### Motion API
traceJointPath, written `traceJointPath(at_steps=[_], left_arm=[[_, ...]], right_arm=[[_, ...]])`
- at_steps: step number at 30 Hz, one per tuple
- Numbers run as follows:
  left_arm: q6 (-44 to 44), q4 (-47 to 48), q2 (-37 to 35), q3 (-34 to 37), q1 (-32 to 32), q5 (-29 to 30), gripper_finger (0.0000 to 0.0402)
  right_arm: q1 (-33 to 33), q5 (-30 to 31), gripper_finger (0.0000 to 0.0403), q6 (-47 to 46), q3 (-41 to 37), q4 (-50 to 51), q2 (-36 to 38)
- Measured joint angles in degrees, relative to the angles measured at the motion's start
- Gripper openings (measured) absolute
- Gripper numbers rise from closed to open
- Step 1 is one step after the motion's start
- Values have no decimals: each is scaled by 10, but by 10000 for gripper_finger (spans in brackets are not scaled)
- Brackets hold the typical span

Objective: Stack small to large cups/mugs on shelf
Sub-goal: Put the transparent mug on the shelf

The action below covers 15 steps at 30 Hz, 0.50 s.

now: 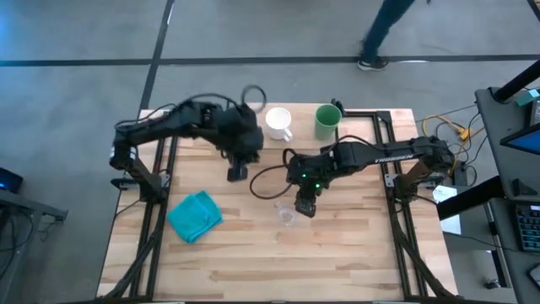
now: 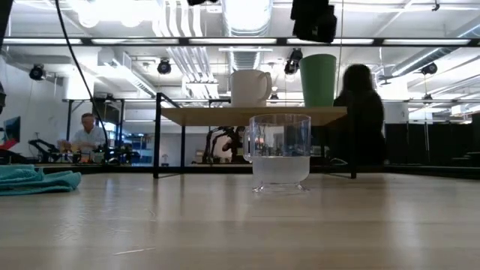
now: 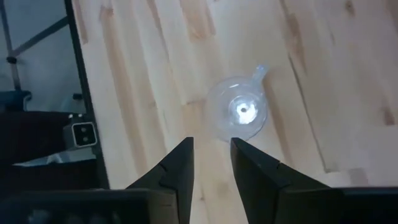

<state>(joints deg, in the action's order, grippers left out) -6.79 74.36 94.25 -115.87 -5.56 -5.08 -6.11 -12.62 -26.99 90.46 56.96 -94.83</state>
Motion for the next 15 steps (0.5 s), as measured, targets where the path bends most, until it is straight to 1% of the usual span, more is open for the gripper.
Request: traceJointPath(at_steps=[4,6,10,15], left_arm=[[3,-9,2,55,23,-11,43],[4,-38,2,89,35,-30,43],[4,-137,3,155,63,-65,43],[6,-294,3,232,97,-67,43]], right_arm=[[-15,0,89,-18,20,22,20],[-23,1,83,-21,31,42,36],[-37,12,75,-25,52,75,67],[-51,13,76,-32,58,79,121]])
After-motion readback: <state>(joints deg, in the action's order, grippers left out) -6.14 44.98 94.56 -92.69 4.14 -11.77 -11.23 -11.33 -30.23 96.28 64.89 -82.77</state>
